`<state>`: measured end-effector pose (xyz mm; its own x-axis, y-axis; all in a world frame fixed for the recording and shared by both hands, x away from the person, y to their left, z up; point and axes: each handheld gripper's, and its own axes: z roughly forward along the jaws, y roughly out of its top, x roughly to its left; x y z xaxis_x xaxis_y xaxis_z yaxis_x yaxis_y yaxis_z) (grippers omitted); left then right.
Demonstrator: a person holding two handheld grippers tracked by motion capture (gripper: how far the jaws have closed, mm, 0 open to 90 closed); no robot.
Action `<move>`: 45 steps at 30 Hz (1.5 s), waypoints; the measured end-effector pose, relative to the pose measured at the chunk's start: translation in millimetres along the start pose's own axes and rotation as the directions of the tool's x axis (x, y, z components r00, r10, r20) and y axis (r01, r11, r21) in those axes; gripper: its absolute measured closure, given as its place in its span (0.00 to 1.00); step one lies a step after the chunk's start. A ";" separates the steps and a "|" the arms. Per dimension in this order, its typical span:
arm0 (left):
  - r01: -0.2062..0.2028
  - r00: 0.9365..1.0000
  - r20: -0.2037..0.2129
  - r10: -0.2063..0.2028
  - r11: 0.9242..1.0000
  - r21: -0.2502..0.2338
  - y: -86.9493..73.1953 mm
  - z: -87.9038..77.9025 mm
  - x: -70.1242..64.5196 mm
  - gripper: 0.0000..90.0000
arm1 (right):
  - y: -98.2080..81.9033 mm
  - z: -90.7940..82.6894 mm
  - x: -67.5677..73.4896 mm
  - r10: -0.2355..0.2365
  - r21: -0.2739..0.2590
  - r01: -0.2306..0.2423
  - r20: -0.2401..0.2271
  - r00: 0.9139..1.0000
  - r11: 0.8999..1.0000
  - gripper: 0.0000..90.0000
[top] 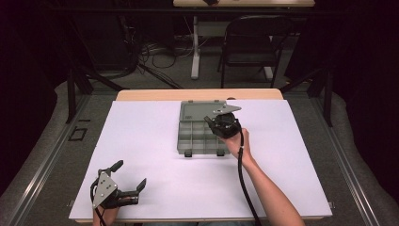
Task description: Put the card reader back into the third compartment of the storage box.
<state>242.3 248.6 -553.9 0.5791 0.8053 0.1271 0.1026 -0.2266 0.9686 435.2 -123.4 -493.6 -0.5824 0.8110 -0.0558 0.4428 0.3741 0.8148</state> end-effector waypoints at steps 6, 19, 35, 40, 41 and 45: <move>-0.002 1.000 0.000 0.002 1.000 0.000 0.0 -0.1 0.2 0.00 | -0.3 8.1 -2.0 0.029 0.023 -0.029 0.017 0.999 0.999 0.81; 0.001 1.000 -0.005 -0.001 1.000 0.000 -0.2 -1.6 1.1 0.00 | -2.2 12.5 -6.1 0.057 0.063 -0.056 -0.016 0.998 0.996 0.46; -0.003 1.000 -0.002 0.003 1.000 0.001 -0.1 -0.6 0.6 0.00 | -8.2 -18.3 -9.6 0.015 0.068 -0.007 -0.116 0.993 0.998 0.05; -0.002 1.000 -0.002 0.002 1.000 0.001 -0.1 -0.5 0.4 0.00 | -14.0 -31.1 -11.6 0.005 0.069 0.004 -0.139 0.990 0.998 0.03; -0.001 1.000 -0.003 0.001 1.000 0.001 -0.1 -0.4 0.3 0.00 | -15.5 -33.7 -12.4 0.003 0.067 0.006 -0.144 0.990 0.998 0.02; -0.001 1.000 -0.003 0.001 1.000 0.004 0.0 -0.1 -0.1 0.00 | -20.5 -44.7 -15.5 0.003 0.063 0.006 -0.153 0.988 0.998 0.01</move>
<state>242.2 248.6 -553.9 0.5767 0.8067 0.1291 0.1051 -0.2300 0.9675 404.8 -163.8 -483.7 -0.6781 0.7341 0.0355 0.4811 0.4069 0.7765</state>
